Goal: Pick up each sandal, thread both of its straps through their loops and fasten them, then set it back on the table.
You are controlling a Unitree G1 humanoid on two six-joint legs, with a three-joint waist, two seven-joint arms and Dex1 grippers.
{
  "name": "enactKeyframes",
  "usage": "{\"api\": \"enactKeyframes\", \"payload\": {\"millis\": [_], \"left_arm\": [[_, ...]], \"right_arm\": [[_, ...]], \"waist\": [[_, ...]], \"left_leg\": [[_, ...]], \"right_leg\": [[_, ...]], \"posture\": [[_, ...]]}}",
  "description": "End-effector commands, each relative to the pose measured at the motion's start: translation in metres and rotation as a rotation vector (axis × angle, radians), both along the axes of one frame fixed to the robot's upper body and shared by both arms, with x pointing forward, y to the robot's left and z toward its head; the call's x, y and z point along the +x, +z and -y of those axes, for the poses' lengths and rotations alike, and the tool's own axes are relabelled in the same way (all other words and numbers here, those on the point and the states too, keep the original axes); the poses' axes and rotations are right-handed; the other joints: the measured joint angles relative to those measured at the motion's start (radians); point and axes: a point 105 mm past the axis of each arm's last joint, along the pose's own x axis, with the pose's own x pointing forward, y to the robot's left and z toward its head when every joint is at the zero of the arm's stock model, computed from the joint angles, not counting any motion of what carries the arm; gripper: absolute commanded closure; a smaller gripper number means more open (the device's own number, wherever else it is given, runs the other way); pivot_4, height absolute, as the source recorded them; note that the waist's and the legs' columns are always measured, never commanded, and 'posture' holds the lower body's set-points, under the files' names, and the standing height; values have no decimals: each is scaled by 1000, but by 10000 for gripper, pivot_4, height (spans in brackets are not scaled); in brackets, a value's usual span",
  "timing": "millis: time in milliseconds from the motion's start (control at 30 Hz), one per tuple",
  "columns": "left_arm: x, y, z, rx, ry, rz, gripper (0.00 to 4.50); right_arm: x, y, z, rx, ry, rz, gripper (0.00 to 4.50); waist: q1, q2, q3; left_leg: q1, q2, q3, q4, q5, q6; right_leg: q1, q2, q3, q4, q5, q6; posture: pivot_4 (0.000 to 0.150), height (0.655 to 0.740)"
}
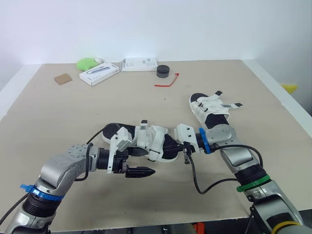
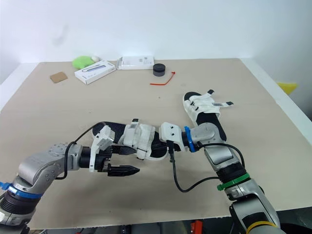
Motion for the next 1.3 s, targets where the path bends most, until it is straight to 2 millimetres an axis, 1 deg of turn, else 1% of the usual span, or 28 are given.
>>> {"api": "enactKeyframes", "payload": {"millis": [33,133,233,367,433,467,600,633,667,700,767,933,1033,1167,1300], "left_arm": [[-8,6,3,-20,-40,6,450],[-13,1,7,-18,-74,-36,450],[-8,-3,9,-17,-70,-53,450],[-2,-3,12,-37,-62,-88,450],[1,-5,14,-40,-46,-109,5570],[4,-7,14,-37,-30,-114,9004],[13,-7,14,-58,12,-164,27224],[12,-5,14,-68,4,-175,30836],[12,-4,14,-75,-2,-182,36280],[11,-3,13,-79,-6,-188,40792],[7,-1,10,-85,-30,-197,44023],[-12,8,-7,-86,-105,-241,44023],[-27,6,-14,-65,-146,-282,44023],[-45,7,-17,-58,-188,-319,44023],[-49,5,-15,-57,-175,-321,44023]], "right_arm": [[0,0,1,-14,6,5,45000],[0,1,1,-14,7,6,45000],[0,1,1,-15,6,8,45000],[0,1,2,-16,4,8,45000],[-1,0,3,-16,2,7,45000],[-1,0,3,-16,0,7,45000],[0,1,3,-16,-3,7,45000],[0,2,4,-17,-3,7,45000],[0,2,4,-17,-3,8,45000],[0,1,4,-17,-3,8,45000],[0,1,4,-18,-3,9,45000],[0,2,4,-17,-4,9,45000],[0,2,4,-17,-1,6,45000],[0,1,4,-17,0,4,45000],[0,1,3,-15,2,2,45000]], "waist": [[0,0,0],[0,0,0],[0,0,0],[0,0,0],[0,0,0],[0,0,0],[0,0,0],[0,0,0],[0,0,0],[0,0,0],[0,0,0],[-1,0,0],[-1,0,0],[-2,0,0],[-1,0,0]], "left_leg": [[0,0,0,0,0,0],[0,0,0,0,0,0],[0,0,0,0,0,0],[0,0,0,0,0,0],[0,0,0,0,0,0],[0,0,0,0,0,0],[0,0,0,0,0,0],[0,0,0,0,0,0],[0,0,0,0,0,0],[0,0,0,0,0,0],[0,0,0,0,0,0],[0,0,0,0,0,0],[0,0,-1,0,0,0],[0,1,0,0,0,0],[0,1,-1,0,0,0]], "right_leg": [[0,0,0,0,0,0],[0,0,0,0,0,0],[0,0,0,0,0,0],[0,0,0,0,0,0],[0,0,0,0,0,0],[0,0,0,0,0,0],[0,0,0,0,0,0],[0,0,0,0,0,0],[0,0,0,0,0,0],[0,0,0,0,0,0],[0,0,0,0,0,0],[-1,1,0,0,0,0],[0,1,-1,0,0,-1],[-1,1,0,0,-1,-1],[-1,1,-1,0,-1,-1]], "posture": [[1500,7400],[1500,7400],[1500,7400],[1500,7400],[1500,7400],[1500,7400],[1500,7400],[1500,7400],[1500,7400],[1500,7400],[1500,7400],[1500,7400],[1500,7400],[1500,7400],[1500,7400]]}}
